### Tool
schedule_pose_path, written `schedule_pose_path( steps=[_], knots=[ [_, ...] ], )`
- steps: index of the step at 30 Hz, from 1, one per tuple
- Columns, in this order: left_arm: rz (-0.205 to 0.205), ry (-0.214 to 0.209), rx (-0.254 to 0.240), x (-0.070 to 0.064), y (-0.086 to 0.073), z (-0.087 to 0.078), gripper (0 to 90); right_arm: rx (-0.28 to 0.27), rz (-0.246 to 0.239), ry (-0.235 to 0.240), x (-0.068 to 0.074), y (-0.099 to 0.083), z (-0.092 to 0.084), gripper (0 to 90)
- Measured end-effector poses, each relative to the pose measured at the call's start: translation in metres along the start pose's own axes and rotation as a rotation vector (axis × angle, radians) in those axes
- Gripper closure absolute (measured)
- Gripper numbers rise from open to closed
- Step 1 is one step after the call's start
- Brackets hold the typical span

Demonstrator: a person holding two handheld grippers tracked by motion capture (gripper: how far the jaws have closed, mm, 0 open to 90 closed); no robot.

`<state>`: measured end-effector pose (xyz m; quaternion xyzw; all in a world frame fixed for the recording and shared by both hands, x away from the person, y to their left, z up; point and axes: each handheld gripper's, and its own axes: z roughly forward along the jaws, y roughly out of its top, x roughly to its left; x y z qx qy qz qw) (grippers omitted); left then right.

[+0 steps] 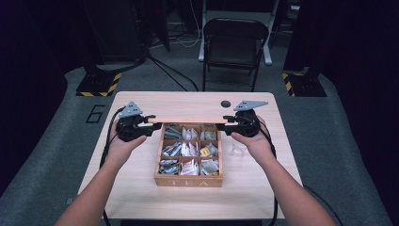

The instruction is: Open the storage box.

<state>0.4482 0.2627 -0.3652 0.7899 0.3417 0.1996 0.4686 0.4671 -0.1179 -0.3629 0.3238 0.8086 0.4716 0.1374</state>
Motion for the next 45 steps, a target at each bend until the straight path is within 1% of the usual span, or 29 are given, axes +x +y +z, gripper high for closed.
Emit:
schedule_pose_path(
  steps=[2,4,5,6,8,12,14,19,23,26,28,29,34,35,36,39,43,45],
  knots=[
    [-0.002,0.003,-0.001,0.002,0.000,0.003,55.9,0.002,0.009,-0.003,-0.001,0.001,0.001,50.3],
    [-0.001,0.005,-0.001,0.003,0.000,0.005,56.1,0.001,0.003,-0.002,-0.002,0.002,0.001,50.3],
    [0.006,0.006,0.003,0.005,0.000,0.006,56.2,0.004,0.006,-0.001,-0.003,0.003,0.002,50.4],
    [0.006,0.006,0.003,0.005,0.000,0.006,56.2,0.003,0.008,-0.003,-0.003,0.004,0.002,50.6],
    [-0.006,0.008,-0.006,0.006,0.001,0.008,56.2,0.003,0.005,-0.005,-0.003,0.005,0.002,50.7],
    [0.000,0.021,-0.011,0.007,0.003,0.011,57.1,-0.007,0.003,-0.015,-0.005,0.008,0.004,51.1],
    [0.000,0.017,-0.006,0.009,0.005,0.011,57.2,-0.010,0.003,-0.017,-0.006,0.009,0.004,51.2],
    [0.006,0.020,0.000,0.012,0.010,0.013,57.7,-0.021,0.006,-0.029,-0.008,0.011,0.007,51.3],
    [-0.005,0.014,-0.013,0.014,0.010,0.014,57.7,0.003,0.004,-0.040,-0.011,0.009,0.014,50.1],
    [-0.010,0.013,-0.022,0.015,0.010,0.015,57.7,0.004,0.003,-0.043,-0.015,0.009,0.018,51.6],
    [-0.014,0.011,-0.022,0.016,0.010,0.016,57.5,-0.001,0.015,-0.042,-0.017,0.008,0.020,52.3],
    [-0.023,0.011,-0.029,0.017,0.010,0.017,57.5,-0.005,0.021,-0.043,-0.018,0.008,0.021,52.2],
    [-0.024,0.017,-0.012,0.020,0.011,0.022,57.6,-0.021,0.027,-0.032,-0.022,0.009,0.024,52.7],
    [-0.026,0.018,-0.014,0.020,0.010,0.023,57.6,-0.021,0.026,-0.031,-0.022,0.009,0.025,52.7],
    [-0.023,0.017,-0.004,0.021,0.010,0.024,57.6,-0.021,0.033,-0.029,-0.022,0.009,0.025,52.8],
    [-0.026,0.020,-0.007,0.023,0.009,0.027,57.6,-0.024,0.032,-0.026,-0.023,0.010,0.026,52.8],
    [-0.042,0.015,0.000,0.027,0.007,0.033,57.6,-0.023,0.049,-0.026,-0.026,0.011,0.028,53.1],
    [-0.042,0.022,0.000,0.028,0.007,0.036,57.6,-0.023,0.061,-0.024,-0.027,0.012,0.028,53.2]
  ],
)
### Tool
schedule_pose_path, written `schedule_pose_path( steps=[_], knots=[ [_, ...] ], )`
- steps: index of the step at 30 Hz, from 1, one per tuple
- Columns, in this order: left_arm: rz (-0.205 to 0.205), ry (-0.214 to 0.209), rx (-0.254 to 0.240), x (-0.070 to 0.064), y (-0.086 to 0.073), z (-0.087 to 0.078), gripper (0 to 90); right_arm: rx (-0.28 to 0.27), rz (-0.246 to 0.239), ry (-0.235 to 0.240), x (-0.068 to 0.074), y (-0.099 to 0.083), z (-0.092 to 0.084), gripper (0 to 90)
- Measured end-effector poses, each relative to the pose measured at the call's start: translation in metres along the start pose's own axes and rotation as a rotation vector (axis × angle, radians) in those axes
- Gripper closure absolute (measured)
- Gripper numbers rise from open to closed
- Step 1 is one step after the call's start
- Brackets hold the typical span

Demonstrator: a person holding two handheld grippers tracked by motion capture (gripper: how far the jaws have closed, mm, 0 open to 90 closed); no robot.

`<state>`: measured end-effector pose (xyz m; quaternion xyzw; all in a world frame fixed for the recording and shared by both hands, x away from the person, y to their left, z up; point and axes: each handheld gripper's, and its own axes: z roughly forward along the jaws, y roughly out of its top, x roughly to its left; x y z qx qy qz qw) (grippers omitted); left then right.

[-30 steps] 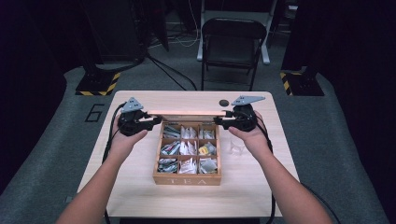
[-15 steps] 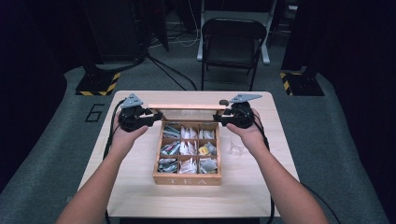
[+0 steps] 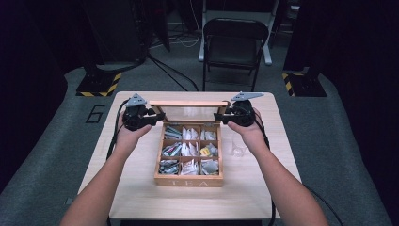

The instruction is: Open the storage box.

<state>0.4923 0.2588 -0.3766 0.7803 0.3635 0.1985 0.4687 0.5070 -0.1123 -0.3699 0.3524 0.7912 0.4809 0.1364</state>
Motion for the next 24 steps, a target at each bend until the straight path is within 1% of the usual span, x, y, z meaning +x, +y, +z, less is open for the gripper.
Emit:
schedule_pose_path(
  steps=[2,3,5,8,9,10,13,15,16,17,18,23,24],
  knots=[
    [0.005,0.003,0.002,0.000,0.000,0.001,58.1,-0.001,0.002,0.000,-0.001,0.000,0.001,53.4],
    [0.012,0.012,0.007,0.001,0.000,0.003,58.7,-0.003,0.001,0.000,-0.002,0.001,0.001,53.6],
    [0.005,0.009,0.000,0.002,-0.001,0.004,59.4,-0.003,0.004,-0.005,-0.002,0.001,0.002,54.0],
    [0.009,0.005,0.001,0.003,-0.001,0.005,59.6,0.002,-0.016,-0.025,-0.002,0.001,0.004,54.2],
    [0.009,0.005,0.001,0.003,-0.001,0.005,59.6,0.002,-0.016,-0.025,-0.002,0.001,0.004,54.2],
    [0.006,0.005,0.000,0.004,-0.001,0.005,59.7,0.006,-0.026,-0.029,-0.003,0.001,0.005,54.1],
    [0.004,0.009,-0.007,0.004,-0.001,0.006,60.0,0.009,-0.019,-0.035,-0.003,0.000,0.007,54.6],
    [-0.005,0.010,-0.015,0.005,-0.001,0.007,60.1,0.007,-0.011,-0.039,-0.003,0.000,0.009,55.1],
    [-0.005,0.010,-0.015,0.005,-0.001,0.007,60.3,0.007,-0.011,-0.039,-0.003,0.000,0.009,55.1],
    [0.006,0.011,-0.004,0.006,-0.001,0.007,60.3,0.006,-0.022,-0.043,-0.004,-0.001,0.010,55.6],
    [0.008,0.010,-0.001,0.006,-0.001,0.007,60.5,0.007,-0.021,-0.046,-0.004,-0.001,0.011,55.7],
    [0.003,0.010,-0.008,0.007,-0.001,0.007,60.6,0.016,-0.019,-0.053,-0.005,-0.002,0.012,56.7],
    [0.003,0.009,-0.008,0.007,-0.001,0.008,60.7,0.018,-0.025,-0.056,-0.006,-0.002,0.013,56.8]
  ],
)
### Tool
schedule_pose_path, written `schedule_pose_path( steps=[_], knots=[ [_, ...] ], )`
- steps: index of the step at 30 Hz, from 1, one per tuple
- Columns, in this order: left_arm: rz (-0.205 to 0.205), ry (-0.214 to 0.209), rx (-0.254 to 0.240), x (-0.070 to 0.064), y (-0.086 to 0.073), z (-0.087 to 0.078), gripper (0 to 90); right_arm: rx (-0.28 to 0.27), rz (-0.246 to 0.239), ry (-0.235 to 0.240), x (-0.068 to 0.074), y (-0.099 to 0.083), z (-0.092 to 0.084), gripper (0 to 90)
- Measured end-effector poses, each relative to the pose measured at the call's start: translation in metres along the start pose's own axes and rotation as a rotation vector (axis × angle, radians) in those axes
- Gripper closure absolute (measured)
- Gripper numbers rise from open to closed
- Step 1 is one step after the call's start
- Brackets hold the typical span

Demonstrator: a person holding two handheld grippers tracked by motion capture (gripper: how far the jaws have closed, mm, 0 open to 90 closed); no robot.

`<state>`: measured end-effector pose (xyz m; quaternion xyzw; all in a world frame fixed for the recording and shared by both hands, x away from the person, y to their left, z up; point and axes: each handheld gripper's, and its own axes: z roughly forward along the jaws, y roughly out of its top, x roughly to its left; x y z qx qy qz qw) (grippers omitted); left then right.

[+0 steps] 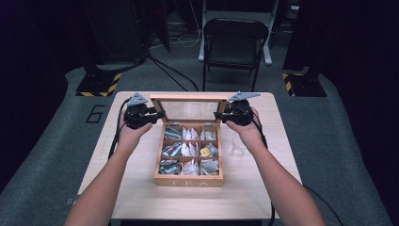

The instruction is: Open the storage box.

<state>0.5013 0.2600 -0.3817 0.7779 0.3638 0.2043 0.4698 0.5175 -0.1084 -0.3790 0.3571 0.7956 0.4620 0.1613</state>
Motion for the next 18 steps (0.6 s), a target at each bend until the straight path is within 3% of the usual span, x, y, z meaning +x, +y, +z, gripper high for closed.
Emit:
schedule_pose_path(
  steps=[10,18],
  knots=[
    [-0.017,0.001,-0.008,0.0019,0.0001,0.0023,60.8,-0.001,-0.017,-0.029,-0.0001,-0.0020,0.0045,58.3],
    [-0.027,0.004,-0.019,0.0048,0.0002,0.0059,61.2,0.007,0.007,-0.021,-0.0048,-0.0031,0.0096,59.2]
  ],
)
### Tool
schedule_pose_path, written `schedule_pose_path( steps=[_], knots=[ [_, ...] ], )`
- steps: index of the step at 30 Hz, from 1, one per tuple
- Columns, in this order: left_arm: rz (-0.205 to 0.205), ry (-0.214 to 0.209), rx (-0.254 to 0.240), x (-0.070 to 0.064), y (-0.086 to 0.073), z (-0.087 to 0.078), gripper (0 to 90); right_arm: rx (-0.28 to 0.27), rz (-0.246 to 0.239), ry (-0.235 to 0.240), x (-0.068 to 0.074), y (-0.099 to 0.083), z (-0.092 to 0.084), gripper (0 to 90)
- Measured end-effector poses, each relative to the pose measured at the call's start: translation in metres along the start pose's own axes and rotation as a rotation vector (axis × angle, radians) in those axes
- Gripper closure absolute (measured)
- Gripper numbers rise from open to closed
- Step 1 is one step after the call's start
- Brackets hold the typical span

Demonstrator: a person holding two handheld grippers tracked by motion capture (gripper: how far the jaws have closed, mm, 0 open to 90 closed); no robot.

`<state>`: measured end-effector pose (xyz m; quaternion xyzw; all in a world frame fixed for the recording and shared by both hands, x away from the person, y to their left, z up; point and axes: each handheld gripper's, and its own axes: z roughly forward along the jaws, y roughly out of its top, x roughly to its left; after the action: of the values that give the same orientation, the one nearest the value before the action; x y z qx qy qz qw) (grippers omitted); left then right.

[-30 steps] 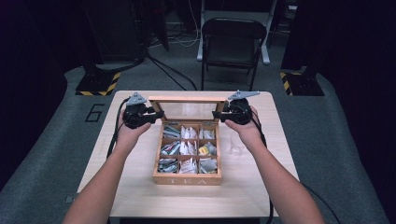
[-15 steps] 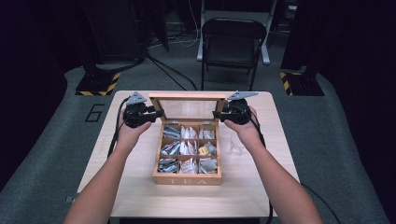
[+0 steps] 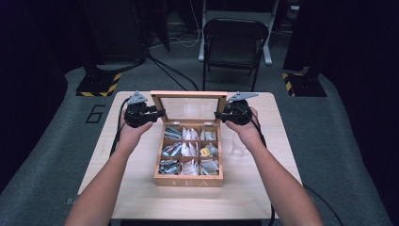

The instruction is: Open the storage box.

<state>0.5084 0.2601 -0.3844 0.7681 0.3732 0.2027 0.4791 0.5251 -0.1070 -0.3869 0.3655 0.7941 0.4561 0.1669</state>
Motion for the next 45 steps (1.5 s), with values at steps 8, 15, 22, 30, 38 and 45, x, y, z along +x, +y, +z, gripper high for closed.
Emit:
schedule_pose_path(
  steps=[8,15,22,30,38,45],
  knots=[
    [-0.001,0.006,0.047,0.003,0.006,0.005,61.2,0.006,0.019,0.003,-0.003,0.002,0.002,60.5],
    [-0.012,0.005,0.058,0.005,0.003,0.011,60.1,0.011,0.016,0.006,-0.005,0.004,0.003,60.9],
    [-0.014,0.023,0.057,0.006,0.001,0.017,60.4,0.015,0.019,-0.002,-0.007,0.006,0.005,61.7],
    [-0.016,0.035,0.059,0.009,0.002,0.019,63.8,0.014,0.032,-0.020,-0.008,0.006,0.008,61.7],
    [-0.024,0.045,0.058,0.010,0.003,0.023,64.5,0.020,0.044,-0.026,-0.013,0.005,0.008,60.0],
    [-0.024,0.045,0.058,0.011,0.003,0.023,64.6,0.022,0.043,-0.022,-0.013,0.004,0.010,59.3]
  ],
)
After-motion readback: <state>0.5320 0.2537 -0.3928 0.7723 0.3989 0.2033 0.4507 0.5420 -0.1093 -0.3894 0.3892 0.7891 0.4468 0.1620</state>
